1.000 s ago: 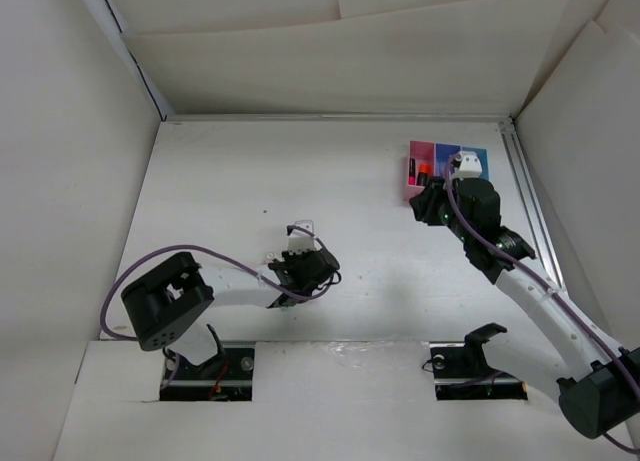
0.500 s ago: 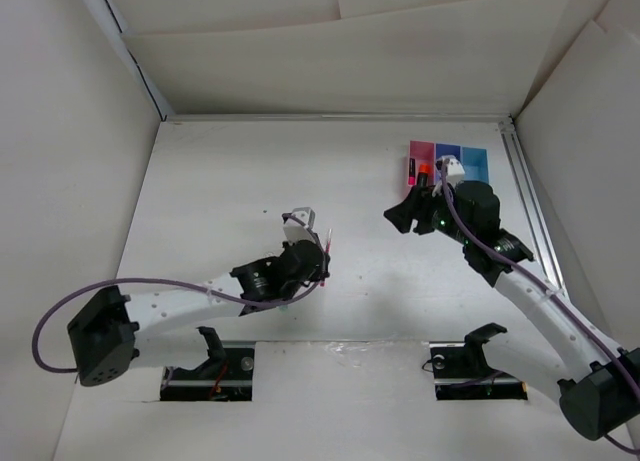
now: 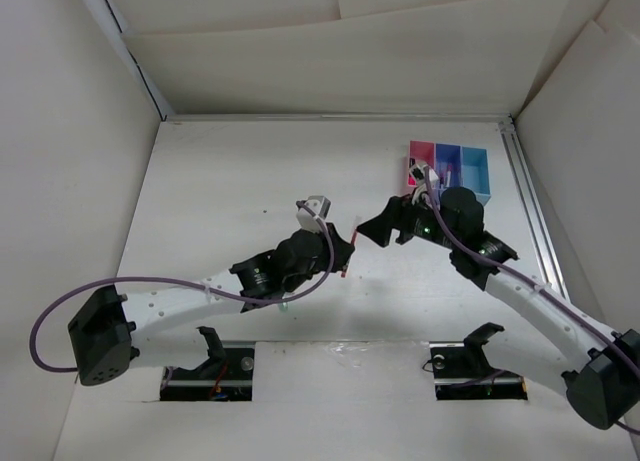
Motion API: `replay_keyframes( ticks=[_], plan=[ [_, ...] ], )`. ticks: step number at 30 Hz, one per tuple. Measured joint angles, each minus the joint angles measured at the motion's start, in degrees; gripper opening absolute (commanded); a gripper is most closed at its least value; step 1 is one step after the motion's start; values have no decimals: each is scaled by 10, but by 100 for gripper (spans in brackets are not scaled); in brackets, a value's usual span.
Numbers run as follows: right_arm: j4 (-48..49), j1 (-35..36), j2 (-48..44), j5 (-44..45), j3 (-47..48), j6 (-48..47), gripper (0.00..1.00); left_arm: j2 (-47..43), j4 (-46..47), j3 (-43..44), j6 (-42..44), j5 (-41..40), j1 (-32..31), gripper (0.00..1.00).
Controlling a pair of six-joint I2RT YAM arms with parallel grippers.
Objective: Sort the stationery into containers
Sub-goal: Pick up the pen from the center of the board, then place the pen in the storage box.
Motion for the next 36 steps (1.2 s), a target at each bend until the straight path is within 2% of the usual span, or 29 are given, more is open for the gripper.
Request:
replay_keyframes(
  ticks=[9,11,12,17,21,25,26,28,29,31,32,33,36],
  plan=[
    [47,6,42,7,-16,31,84,0,26,3,8,17,-9,0],
    [51,8,45,9,-18,37,80,0,32,4,9,18,-10,0],
    [53,10,45,11,-18,40,74,0,35,4,9,19,-12,0],
    [83,10,48,11,-23,55,62,0,43,4,10,23,-12,0],
    [96,11,53,11,-36,66,48,-1,46,4,10,23,-12,0],
    [106,12,57,10,-37,77,32,-3,52,4,10,23,-12,0],
    [110,12,57,10,-37,82,23,-3,52,4,10,23,-12,0],
    [120,14,58,4,-37,91,16,-3,51,4,11,24,-12,0],
    [128,17,58,0,-37,97,9,-3,51,4,12,25,-12,0],
    [135,20,58,-2,-37,101,5,-3,52,4,12,26,-12,0],
    [136,20,58,-2,-37,103,3,-3,52,4,12,27,-12,3],
    [136,20,58,-2,-37,103,3,-3,52,4,12,28,-12,13],
    [135,20,58,7,-37,103,2,-3,53,5,16,28,-12,27]
  ],
)
